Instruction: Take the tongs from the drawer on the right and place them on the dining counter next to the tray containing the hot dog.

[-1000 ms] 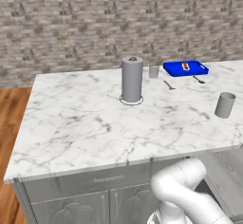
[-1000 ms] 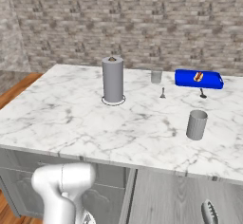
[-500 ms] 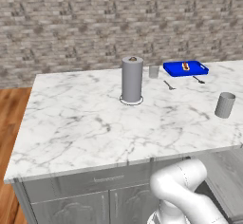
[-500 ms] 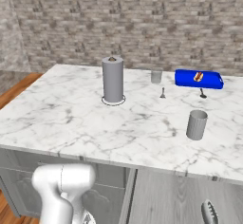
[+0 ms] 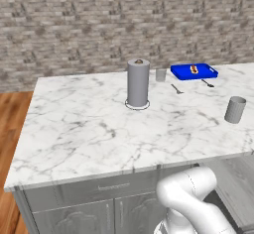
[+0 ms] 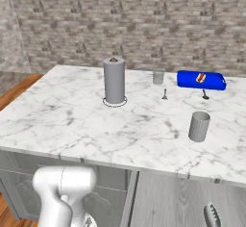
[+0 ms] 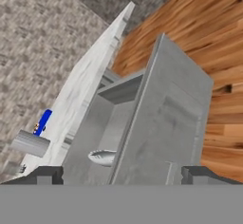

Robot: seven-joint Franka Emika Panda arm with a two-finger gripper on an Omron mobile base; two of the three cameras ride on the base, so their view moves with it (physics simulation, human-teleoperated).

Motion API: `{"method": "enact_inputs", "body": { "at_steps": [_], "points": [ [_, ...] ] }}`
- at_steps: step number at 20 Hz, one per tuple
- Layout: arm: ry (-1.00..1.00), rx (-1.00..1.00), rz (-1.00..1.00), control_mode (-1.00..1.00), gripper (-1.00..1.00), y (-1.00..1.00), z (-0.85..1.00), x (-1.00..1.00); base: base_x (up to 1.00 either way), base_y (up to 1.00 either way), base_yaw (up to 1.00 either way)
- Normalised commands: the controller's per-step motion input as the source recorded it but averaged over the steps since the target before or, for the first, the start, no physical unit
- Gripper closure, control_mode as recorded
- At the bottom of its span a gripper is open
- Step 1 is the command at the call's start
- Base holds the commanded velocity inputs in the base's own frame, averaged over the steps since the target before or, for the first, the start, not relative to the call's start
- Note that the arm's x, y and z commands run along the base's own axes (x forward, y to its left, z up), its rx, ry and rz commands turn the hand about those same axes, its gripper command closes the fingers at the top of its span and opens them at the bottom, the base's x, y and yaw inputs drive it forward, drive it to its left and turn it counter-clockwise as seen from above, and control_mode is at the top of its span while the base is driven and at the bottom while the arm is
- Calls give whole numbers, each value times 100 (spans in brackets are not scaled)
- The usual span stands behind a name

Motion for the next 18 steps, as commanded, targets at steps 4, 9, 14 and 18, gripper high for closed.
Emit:
{"method": "enact_inputs", "body": {
  "at_steps": [4,9,14,18],
  "points": [
    [0,0,0,-100,-100,0,11,24,0,0,0],
    [0,-9,0,-100,-100,11,1,33,0,0,0],
    [0,-26,3,-100,-100,21,0,19,0,0,0],
    [2,-32,4,-100,-100,32,0,16,0,0,0]
  ]
}}
